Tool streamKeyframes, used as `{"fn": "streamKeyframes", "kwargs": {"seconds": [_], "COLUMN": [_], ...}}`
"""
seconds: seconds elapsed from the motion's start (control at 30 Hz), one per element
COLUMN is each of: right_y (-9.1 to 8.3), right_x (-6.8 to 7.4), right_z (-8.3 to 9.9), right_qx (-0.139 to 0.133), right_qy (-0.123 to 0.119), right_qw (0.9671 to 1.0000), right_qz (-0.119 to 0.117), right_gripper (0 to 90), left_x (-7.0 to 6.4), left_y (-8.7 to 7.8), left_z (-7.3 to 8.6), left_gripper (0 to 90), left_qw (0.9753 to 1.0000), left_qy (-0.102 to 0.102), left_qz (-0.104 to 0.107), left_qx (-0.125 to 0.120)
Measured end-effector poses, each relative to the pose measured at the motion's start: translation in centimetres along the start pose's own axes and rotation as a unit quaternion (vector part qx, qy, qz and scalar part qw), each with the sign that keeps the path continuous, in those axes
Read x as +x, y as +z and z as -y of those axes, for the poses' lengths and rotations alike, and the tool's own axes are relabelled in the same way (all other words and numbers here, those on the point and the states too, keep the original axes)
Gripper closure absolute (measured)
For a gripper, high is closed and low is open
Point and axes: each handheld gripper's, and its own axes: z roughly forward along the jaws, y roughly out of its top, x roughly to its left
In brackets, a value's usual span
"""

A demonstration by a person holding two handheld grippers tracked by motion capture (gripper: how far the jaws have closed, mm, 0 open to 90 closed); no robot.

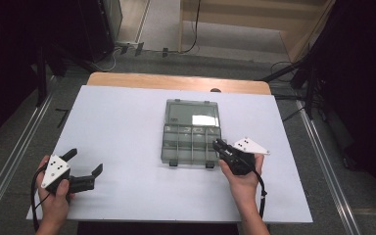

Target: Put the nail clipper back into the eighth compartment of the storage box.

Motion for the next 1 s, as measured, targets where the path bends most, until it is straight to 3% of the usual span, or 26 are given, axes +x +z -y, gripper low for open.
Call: {"fn": "streamKeyframes", "kwargs": {"seconds": [0.53, 0.9, 0.93, 1.0], "right_y": [0.8, 1.1, 1.1, 0.9], "right_x": [-0.7, -0.3, -0.3, -0.4], "right_z": [0.9, 1.2, 1.2, 1.1], "right_qx": [0.027, 0.043, 0.041, 0.028], "right_qy": [0.006, -0.002, -0.003, 0.006], "right_qw": [0.9996, 0.999, 0.9991, 0.9996], "right_qz": [0.004, 0.008, 0.008, -0.003], "right_gripper": [80.7, 80.5, 77.3, 46.7], "left_x": [0.0, 0.0, 0.0, 0.0], "left_y": [0.0, 0.0, 0.0, 0.0], "left_z": [0.0, 0.0, 0.0, 0.0], "left_gripper": [0.0, 0.0, 0.0, 0.0], "left_qw": [1.0, 1.0, 1.0, 1.0], "left_qy": [0.0, 0.0, 0.0, -0.001], "left_qz": [0.0, -0.001, 0.0, 0.0], "left_qx": [0.001, 0.001, 0.001, 0.001]}}
